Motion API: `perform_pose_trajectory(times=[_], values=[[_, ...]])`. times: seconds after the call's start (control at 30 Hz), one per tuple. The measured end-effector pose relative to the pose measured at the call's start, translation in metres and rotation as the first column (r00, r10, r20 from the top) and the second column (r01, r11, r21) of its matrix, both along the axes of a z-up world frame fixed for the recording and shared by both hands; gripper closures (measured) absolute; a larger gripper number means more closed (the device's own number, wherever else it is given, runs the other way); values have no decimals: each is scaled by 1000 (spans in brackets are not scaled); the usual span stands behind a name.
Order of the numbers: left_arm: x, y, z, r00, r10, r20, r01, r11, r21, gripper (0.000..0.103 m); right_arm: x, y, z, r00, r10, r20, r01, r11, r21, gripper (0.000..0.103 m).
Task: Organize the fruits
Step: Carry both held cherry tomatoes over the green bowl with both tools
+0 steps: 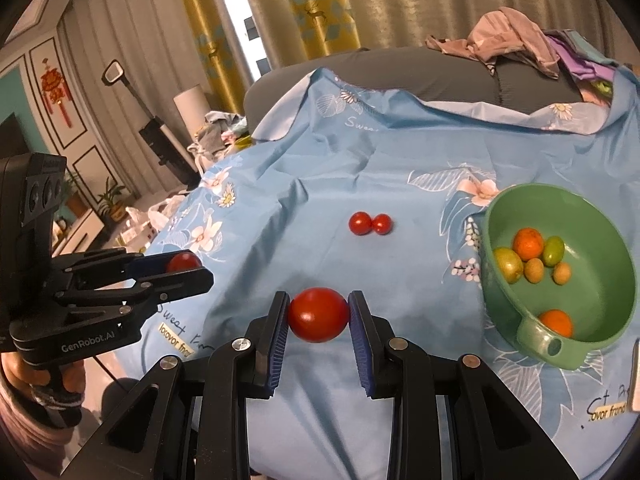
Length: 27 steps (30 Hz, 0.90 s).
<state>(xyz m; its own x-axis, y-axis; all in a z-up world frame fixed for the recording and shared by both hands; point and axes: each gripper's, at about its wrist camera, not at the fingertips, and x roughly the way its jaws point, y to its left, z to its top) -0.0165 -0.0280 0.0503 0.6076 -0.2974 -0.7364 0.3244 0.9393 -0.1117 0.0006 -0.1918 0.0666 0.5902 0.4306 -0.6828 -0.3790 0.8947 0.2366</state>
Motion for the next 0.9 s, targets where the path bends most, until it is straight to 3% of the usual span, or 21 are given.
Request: perform_pose_trajectory(times=[0.9], values=[[27,-73,3,988,-152,-8,152,987,43,75,10,-64,-4,990,-142,3,141,989,52,71]])
